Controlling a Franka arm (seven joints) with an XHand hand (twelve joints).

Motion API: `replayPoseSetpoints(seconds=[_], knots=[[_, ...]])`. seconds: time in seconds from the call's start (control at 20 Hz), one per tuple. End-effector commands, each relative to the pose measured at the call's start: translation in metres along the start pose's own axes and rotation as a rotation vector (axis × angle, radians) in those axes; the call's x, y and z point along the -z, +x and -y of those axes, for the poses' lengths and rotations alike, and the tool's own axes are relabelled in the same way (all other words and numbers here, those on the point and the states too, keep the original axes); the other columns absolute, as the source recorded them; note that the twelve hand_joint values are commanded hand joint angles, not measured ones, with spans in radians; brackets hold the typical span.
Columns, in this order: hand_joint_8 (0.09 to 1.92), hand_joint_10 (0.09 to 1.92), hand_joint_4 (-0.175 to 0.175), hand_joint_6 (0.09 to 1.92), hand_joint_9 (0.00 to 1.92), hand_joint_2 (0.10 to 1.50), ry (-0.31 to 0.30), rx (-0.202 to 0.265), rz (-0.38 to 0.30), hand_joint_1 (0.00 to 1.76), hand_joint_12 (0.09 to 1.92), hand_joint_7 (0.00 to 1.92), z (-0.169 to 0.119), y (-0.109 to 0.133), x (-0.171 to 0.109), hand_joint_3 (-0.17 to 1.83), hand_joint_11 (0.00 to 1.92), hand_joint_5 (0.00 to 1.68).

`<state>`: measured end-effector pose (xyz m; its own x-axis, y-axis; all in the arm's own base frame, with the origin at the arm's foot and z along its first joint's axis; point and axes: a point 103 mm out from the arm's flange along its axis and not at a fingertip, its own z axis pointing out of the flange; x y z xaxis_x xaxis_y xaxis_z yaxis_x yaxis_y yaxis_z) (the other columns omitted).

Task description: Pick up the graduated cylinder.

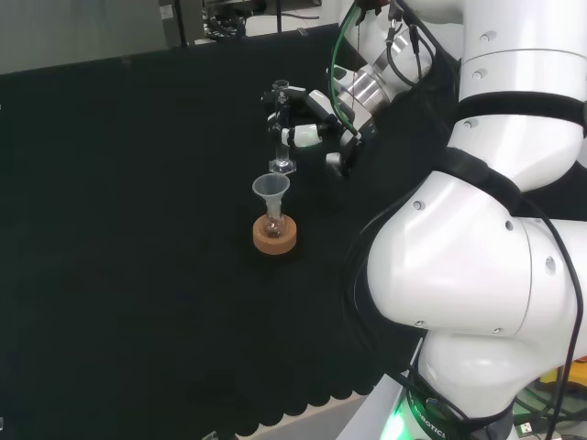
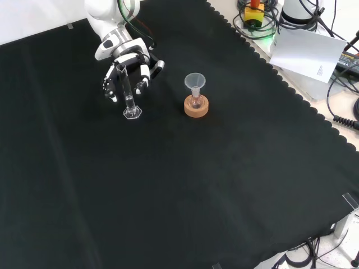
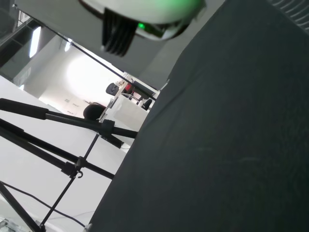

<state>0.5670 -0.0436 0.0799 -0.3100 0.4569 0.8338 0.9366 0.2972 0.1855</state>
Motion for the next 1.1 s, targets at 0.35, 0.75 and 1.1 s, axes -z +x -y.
replayPoseSetpoints(seconds=[0.35, 0.75, 1.1], knots=[[0.61, 0.38, -0.016, 0.65, 0.97, 0.77, 0.003, -0.026, 0.032, 1.08, 1.08, 0.64, -0.002, -0.003, -0.015, 0.63, 0.79, 0.64], [0.61, 0.34, -0.013, 0.67, 1.01, 0.80, -0.008, -0.031, 0.004, 1.09, 1.04, 0.66, -0.004, -0.003, -0.019, 0.62, 0.84, 0.66], [0.61, 0.33, -0.011, 0.67, 1.01, 0.80, -0.021, -0.023, -0.008, 1.08, 1.04, 0.65, 0.000, -0.006, -0.013, 0.61, 0.84, 0.65]])
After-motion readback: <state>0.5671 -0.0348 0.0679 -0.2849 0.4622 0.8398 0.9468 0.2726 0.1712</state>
